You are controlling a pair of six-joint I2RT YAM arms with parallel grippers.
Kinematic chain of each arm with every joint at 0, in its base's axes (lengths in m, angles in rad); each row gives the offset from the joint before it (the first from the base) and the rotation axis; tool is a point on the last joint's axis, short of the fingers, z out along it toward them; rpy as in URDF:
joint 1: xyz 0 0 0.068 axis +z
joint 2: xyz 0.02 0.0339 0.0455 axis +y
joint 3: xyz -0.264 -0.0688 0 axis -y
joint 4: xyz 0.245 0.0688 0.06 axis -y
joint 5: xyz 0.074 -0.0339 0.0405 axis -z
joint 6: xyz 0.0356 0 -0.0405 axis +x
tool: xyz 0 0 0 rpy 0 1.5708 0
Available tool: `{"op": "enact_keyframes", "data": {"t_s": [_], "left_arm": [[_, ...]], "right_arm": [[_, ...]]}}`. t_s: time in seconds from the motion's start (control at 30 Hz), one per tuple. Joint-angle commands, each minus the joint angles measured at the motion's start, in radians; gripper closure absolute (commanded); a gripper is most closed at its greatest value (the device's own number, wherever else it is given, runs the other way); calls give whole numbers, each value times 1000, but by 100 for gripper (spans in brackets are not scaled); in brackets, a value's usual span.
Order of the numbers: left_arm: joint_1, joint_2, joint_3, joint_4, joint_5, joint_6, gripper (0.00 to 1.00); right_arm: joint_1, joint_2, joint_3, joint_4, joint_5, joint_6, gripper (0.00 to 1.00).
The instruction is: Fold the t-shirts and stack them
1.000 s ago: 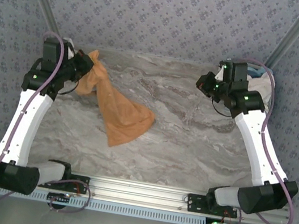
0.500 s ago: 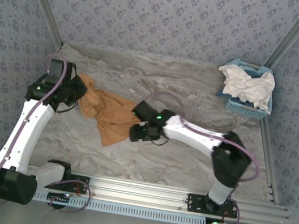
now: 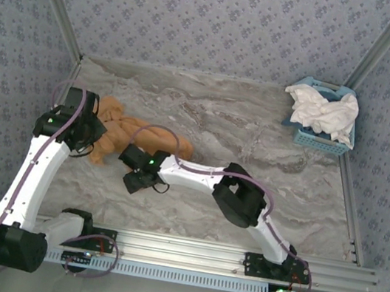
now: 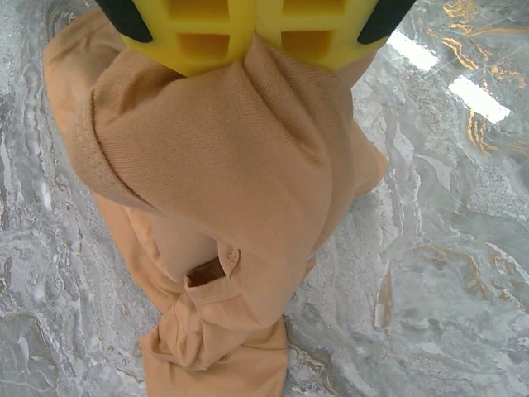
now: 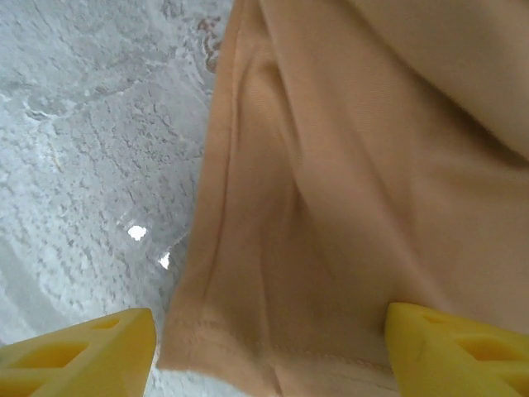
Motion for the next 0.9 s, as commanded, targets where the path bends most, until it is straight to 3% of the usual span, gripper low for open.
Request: {"op": "enact_keyframes", "data": {"t_s": [0.0, 0.07, 0.13, 0.23, 0.27, 0.33, 0.57, 0.7, 0.87], "left_arm": [[4, -18, 8, -23, -26, -3, 100], [4, -17, 9, -18, -23, -5, 100], [4, -15, 12, -12, -21, -6, 100], [4, -12, 17, -2, -15, -2, 100], [4, -11, 18, 5, -8, -1, 100], [4, -8, 15, 38, 30, 9, 100], [4, 14, 72, 179, 169, 55, 100], [4, 52, 215, 213, 205, 86, 100], [4, 74, 398, 258, 250, 108, 100]], "right_arm": [[7, 64, 49, -127, 8, 11, 26], [2, 82, 49, -144, 9, 14, 32], [-12, 85, 40, -160, 14, 25, 45], [-42, 49, -15, -165, 34, 57, 82], [-55, 18, -53, -155, 53, 66, 91], [-82, -70, -132, -128, 82, 73, 100], [-260, -542, -343, -22, 63, -12, 100], [-412, -731, -298, -9, -50, -96, 100], [-577, -840, -154, -53, -178, -154, 100]]}}
